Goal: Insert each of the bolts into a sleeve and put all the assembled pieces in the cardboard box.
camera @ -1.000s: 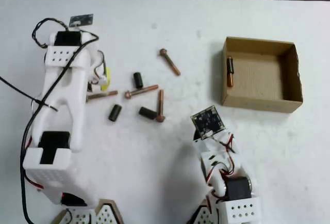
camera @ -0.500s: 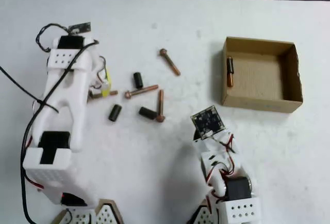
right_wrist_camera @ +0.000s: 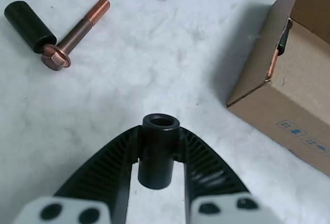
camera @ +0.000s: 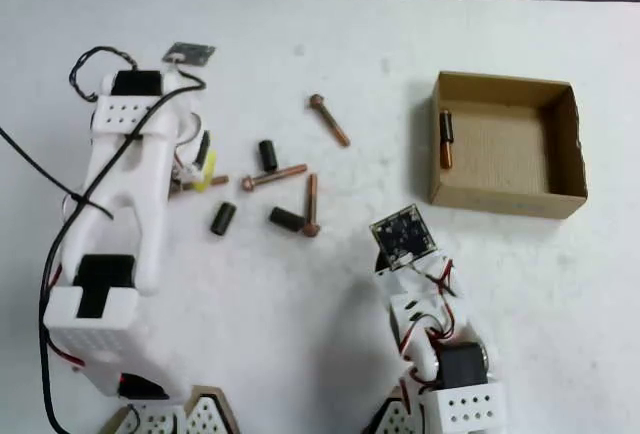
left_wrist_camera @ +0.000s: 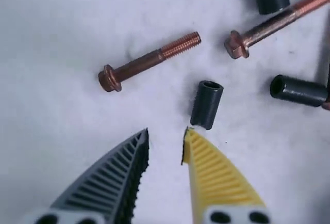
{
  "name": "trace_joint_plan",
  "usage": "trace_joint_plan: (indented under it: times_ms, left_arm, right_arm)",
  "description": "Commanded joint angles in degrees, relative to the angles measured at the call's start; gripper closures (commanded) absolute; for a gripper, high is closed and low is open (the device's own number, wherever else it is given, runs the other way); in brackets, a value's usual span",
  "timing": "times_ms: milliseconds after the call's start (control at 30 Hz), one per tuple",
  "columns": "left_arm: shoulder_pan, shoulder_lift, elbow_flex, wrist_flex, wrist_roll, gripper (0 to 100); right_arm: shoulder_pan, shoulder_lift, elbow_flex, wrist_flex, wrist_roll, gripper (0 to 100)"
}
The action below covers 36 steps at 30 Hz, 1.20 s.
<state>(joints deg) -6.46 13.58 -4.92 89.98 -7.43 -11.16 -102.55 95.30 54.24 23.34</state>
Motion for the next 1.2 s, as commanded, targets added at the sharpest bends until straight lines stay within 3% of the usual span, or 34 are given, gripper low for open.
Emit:
trace_joint_plan:
  times_ms: [0, 200, 367, 733, 1167]
  left_arm:
    - [-2.8, -2.9, 1.1, -1.2, -8.6, 86]
    - [-4.1, 3.0, 4.5, -4.9, -8.9, 87]
    - [-4.0, 5.2, 4.5, -7.5, -6.8, 98]
    - [-4.1, 5.6, 5.0, -7.7, -6.9, 97]
    - [-4.3, 9.4, 6.0, -13.5, -6.9, 97]
  right_arm:
    - [0.2, -0.7, 0.1, -1.4, 0.6, 98.1]
    - [0.2, -0.7, 0.1, -1.4, 0.6, 98.1]
    - [0.2, -0.7, 0.1, -1.4, 0.6, 98.1]
    - [0.2, -0.7, 0.1, -1.4, 0.6, 98.1]
    - [0.3, -0.7, 0.1, -1.4, 0.6, 98.1]
